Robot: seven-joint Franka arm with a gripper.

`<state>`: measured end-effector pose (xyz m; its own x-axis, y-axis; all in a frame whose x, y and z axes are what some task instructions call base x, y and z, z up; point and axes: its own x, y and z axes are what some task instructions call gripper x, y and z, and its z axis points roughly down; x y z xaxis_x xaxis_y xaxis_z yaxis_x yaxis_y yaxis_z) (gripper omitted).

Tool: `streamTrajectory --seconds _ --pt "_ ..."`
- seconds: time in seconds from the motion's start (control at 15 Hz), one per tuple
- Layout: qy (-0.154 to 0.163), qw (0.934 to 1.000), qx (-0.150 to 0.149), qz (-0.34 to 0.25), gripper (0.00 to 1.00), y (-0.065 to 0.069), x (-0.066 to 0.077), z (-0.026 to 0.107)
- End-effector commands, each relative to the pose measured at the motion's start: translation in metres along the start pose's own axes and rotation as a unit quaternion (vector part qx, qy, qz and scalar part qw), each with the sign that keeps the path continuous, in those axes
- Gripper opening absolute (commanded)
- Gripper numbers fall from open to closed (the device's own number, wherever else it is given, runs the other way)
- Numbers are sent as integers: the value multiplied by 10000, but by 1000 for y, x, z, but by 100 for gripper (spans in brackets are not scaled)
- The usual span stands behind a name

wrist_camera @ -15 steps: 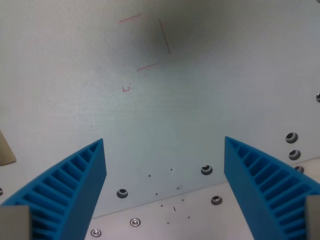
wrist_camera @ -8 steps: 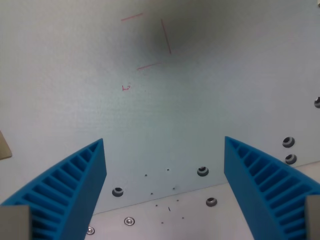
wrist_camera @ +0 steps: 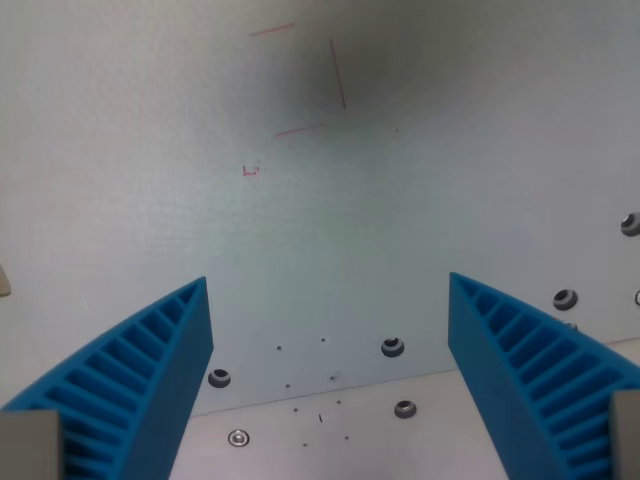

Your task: Rotate around gripper negative z

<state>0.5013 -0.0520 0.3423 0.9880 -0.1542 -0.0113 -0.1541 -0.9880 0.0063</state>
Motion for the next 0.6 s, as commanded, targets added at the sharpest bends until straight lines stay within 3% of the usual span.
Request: streamTrajectory --seconds 0.07,0.6 --pt "22 9978 3 -663 100 1 0 -2" --pt "22 9936 2 -1128 100 1 0 -2"
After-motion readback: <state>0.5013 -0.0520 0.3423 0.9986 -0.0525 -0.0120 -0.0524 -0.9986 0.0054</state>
